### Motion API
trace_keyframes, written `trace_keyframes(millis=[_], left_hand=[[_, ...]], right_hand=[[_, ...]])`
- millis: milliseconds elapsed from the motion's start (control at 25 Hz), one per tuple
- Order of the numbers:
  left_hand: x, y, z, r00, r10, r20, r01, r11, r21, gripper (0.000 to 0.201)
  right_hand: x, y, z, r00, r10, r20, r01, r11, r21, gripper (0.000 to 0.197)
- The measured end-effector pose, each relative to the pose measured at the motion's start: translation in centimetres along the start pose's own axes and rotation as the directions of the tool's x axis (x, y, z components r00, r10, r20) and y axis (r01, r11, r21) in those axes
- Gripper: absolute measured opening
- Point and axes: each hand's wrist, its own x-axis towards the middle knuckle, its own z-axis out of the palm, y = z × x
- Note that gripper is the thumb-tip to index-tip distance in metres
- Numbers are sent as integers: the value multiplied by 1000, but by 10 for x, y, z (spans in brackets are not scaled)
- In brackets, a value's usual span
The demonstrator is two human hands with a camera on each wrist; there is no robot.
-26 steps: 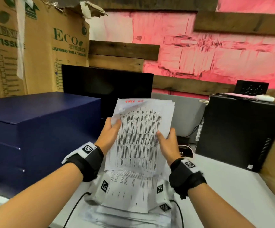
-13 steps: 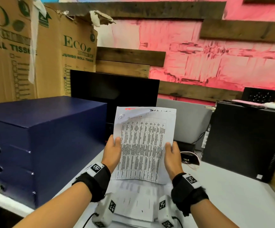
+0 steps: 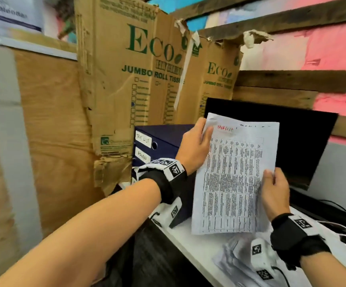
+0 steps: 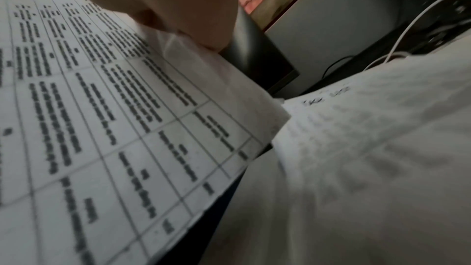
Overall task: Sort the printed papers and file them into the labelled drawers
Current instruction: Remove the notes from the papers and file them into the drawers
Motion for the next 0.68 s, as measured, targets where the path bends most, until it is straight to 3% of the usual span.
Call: trace_keyframes(millis=[120,240,360,560,680], left_hand=[[-13,-20,-41,994,-8,-106,12,999,35,28],[-27,-64,-74,966,-171,-196,201,969,146,23],[-46,-111,-101,929,-358,-96,370,878,303,15],[-44,-130,-96,888,-440,130,323,801,504,49],[-28,-122,-82,842,-517,154,366,757,542,58]], right_hand=[[-11,-9,34,999,22,39,-24,999,44,18],[-19,-8,53,997,68,20,-69,995,67,19],[-21,-6,59,995,103,2,-103,992,76,20],[-17,-12,56,993,113,-14,-112,992,62,23],[-14,-16,52,992,122,-26,-120,991,66,23]])
